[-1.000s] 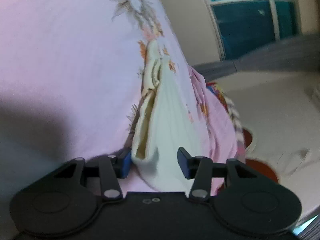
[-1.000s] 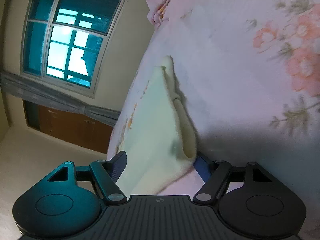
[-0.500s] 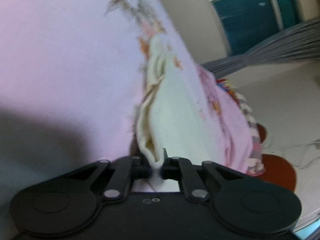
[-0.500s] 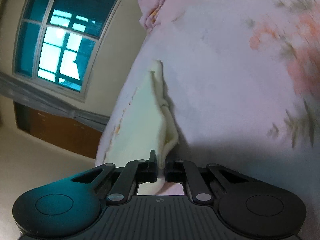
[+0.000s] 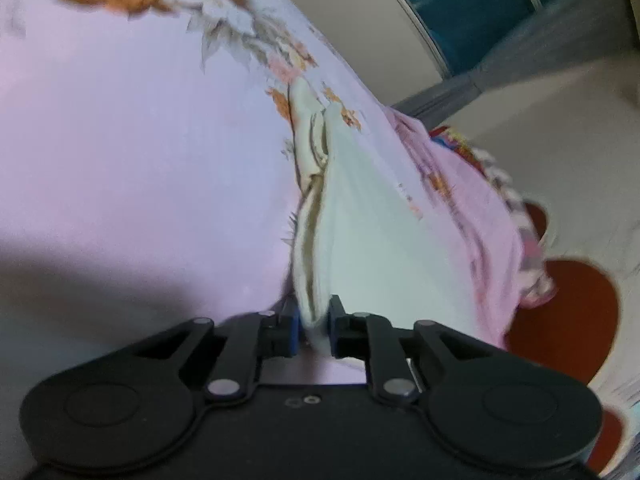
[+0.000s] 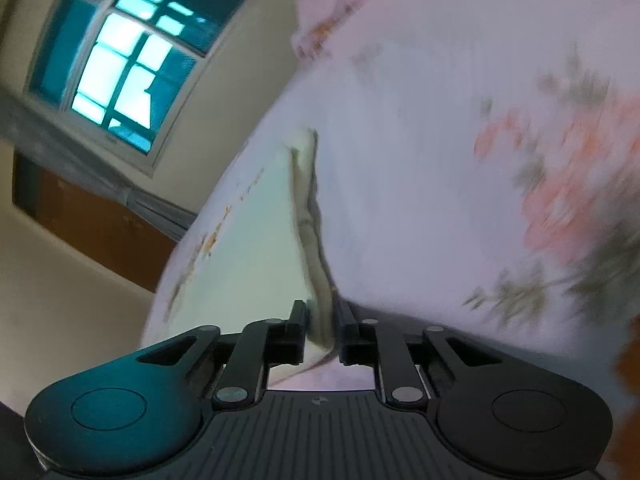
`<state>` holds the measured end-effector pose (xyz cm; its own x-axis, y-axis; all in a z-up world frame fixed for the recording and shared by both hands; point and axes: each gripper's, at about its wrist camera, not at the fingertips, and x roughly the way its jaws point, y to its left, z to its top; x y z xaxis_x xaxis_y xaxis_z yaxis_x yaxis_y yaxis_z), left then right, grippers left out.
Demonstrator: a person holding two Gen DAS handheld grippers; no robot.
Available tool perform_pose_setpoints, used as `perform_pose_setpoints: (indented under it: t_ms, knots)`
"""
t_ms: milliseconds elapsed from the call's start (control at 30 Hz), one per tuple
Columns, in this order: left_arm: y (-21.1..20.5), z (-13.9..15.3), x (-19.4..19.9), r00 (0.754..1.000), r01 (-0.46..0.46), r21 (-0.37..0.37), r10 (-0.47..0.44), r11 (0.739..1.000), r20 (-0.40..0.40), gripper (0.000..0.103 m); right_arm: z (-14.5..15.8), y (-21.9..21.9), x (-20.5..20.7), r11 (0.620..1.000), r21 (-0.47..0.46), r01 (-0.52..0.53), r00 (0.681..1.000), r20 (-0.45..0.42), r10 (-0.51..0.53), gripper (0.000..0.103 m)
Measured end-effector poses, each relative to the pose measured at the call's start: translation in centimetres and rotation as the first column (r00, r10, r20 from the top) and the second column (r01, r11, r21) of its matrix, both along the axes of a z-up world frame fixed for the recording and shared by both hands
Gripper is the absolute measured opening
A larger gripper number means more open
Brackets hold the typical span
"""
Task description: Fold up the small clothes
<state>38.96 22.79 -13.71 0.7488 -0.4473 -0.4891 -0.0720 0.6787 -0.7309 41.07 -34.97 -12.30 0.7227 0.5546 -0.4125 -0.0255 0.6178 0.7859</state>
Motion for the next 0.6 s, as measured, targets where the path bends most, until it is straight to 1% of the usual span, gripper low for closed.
perform_pose_setpoints:
  t_ms: [33, 67, 133, 167, 200, 233, 267, 300, 333, 367, 400, 467, 533, 600]
  knots:
    - [-0.2, 0.3, -0.1, 1.000, 0.001, 0.025, -0.001, 1.000, 0.005, 0.016, 0.6, -0.1, -0.7, 1.000, -0.027, 0.000, 1.000, 0.028, 0.001, 0.016]
    - [-0.5, 0.5, -0.4, 1.000, 0.001, 0.037, -0.001, 0.999, 0.006, 0.017, 0.9, -0.2, -1.2, 1.000, -0.030, -0.007, 0.998, 0.055, 0.009, 0.016]
    - [-1.0, 1.2, -0.7, 1.000, -0.011, 0.083, 0.010, 0.996, 0.012, 0.019, 1.5, 0.3, -2.2, 0.998, -0.056, 0.005, 0.997, 0.081, 0.000, 0.016]
    - [-1.4, 1.5, -0.8, 1.000, -0.021, 0.107, 0.020, 0.994, 0.015, 0.022, 1.7, 0.6, -2.3, 0.997, -0.078, 0.013, 0.996, 0.091, -0.005, 0.016]
    - [-1.8, 1.9, -0.8, 0.999, -0.030, 0.127, 0.028, 0.991, 0.020, 0.028, 2.0, 1.1, -2.3, 0.996, -0.092, 0.011, 0.995, 0.101, -0.002, 0.016]
    - [-2.2, 2.3, -0.9, 0.999, -0.032, 0.152, 0.028, 0.988, 0.028, 0.031, 2.4, 1.7, -2.2, 0.995, -0.105, 0.003, 0.994, 0.109, 0.008, 0.016]
    - [-2.8, 2.8, -1.0, 0.999, -0.040, 0.187, 0.034, 0.982, 0.033, 0.036, 2.7, 2.3, -2.1, 0.992, -0.127, 0.003, 0.993, 0.116, 0.012, 0.016]
    - [-3.1, 3.2, -1.1, 0.998, -0.048, 0.215, 0.041, 0.975, 0.037, 0.043, 3.1, 3.1, -1.4, 0.990, -0.144, 0.003, 0.992, 0.129, 0.015, 0.016]
    - [-3.3, 3.7, -1.4, 0.998, -0.062, 0.247, 0.054, 0.967, 0.041, 0.044, 3.4, 3.7, -1.4, 0.989, -0.150, 0.004, 0.990, 0.140, 0.017, 0.016]
    - [-3.3, 4.0, -1.6, 0.996, -0.093, 0.281, 0.086, 0.955, 0.039, 0.044, 3.7, 4.2, -1.4, 0.989, -0.151, 0.009, 0.988, 0.151, 0.014, 0.016]
    - [-3.2, 4.2, -1.8, 0.993, -0.120, 0.292, 0.111, 0.949, 0.047, 0.045, 3.8, 4.8, -1.3, 0.989, -0.147, 0.011, 0.987, 0.162, 0.013, 0.016]
    - [-2.8, 4.2, -2.2, 0.990, -0.140, 0.309, 0.129, 0.941, 0.055, 0.046, 4.1, 5.9, -1.5, 0.987, -0.162, 0.010, 0.985, 0.169, 0.018, 0.016]
    - [-2.0, 3.7, -2.3, 0.992, -0.126, 0.282, 0.121, 0.951, 0.035, 0.046, 4.1, 6.8, -1.6, 0.982, -0.188, 0.008, 0.987, 0.160, 0.023, 0.016]
    - [-1.0, 3.5, -3.0, 0.991, -0.130, 0.228, 0.124, 0.965, 0.042, 0.046, 3.8, 7.7, -1.3, 0.982, -0.189, -0.016, 0.990, 0.134, 0.042, 0.016]
